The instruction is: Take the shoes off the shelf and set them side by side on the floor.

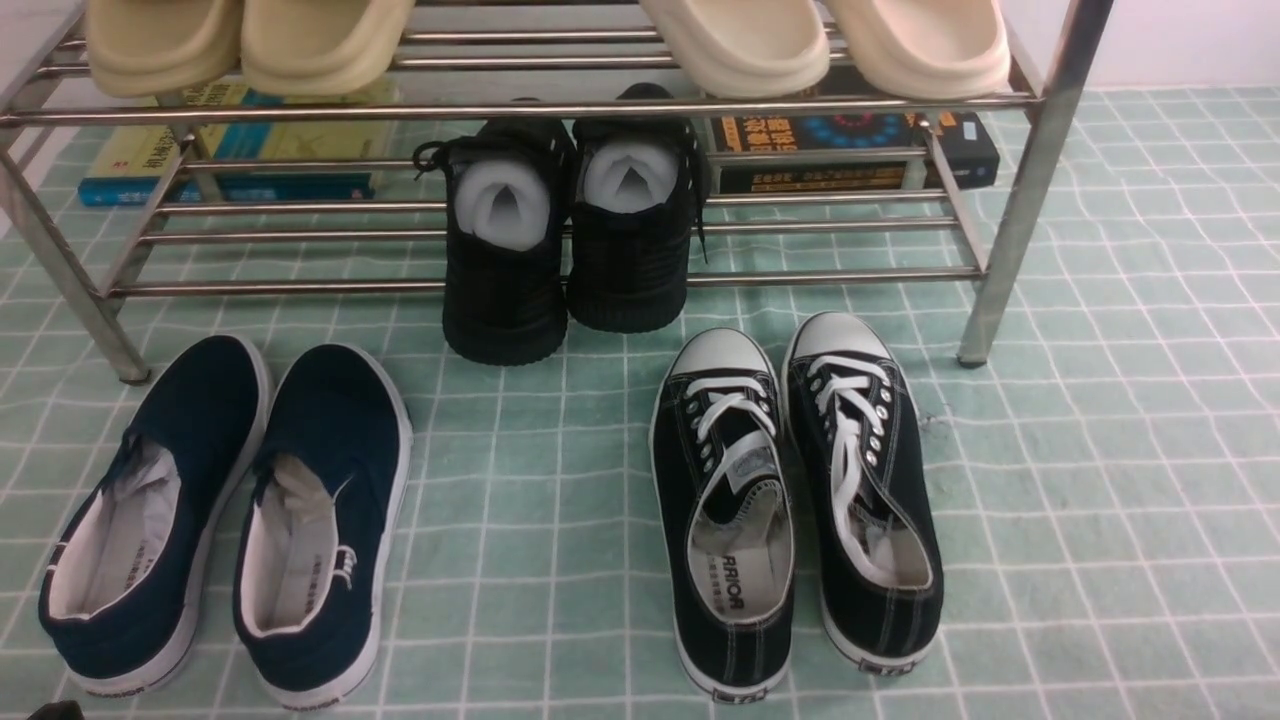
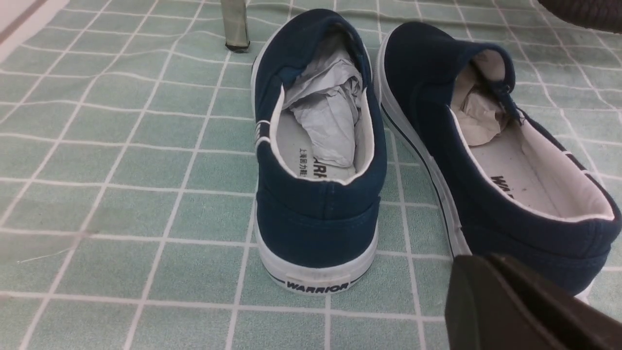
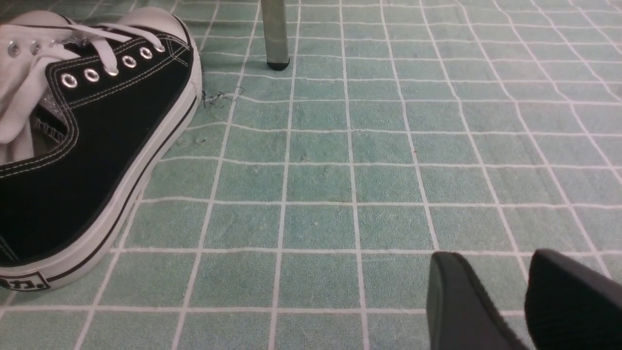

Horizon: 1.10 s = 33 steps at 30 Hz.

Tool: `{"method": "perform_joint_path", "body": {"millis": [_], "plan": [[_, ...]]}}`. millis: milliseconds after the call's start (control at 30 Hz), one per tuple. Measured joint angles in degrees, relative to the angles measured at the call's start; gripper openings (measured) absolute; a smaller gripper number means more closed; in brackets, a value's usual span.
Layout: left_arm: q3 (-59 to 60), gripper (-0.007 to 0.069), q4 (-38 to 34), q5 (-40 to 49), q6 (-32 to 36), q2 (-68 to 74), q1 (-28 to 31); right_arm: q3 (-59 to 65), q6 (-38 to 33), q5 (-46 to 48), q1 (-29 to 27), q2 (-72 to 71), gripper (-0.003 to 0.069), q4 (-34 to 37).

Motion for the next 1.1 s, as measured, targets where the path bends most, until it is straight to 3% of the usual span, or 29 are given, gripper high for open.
{"method": "perform_joint_path", "body": {"millis": [1100], "plan": [[0.0, 0.0072, 0.4, -0.1, -0.1, 0.0, 0.0, 0.0, 0.0, 0.0, 0.0, 0.0, 0.0239, 0.0]]}}
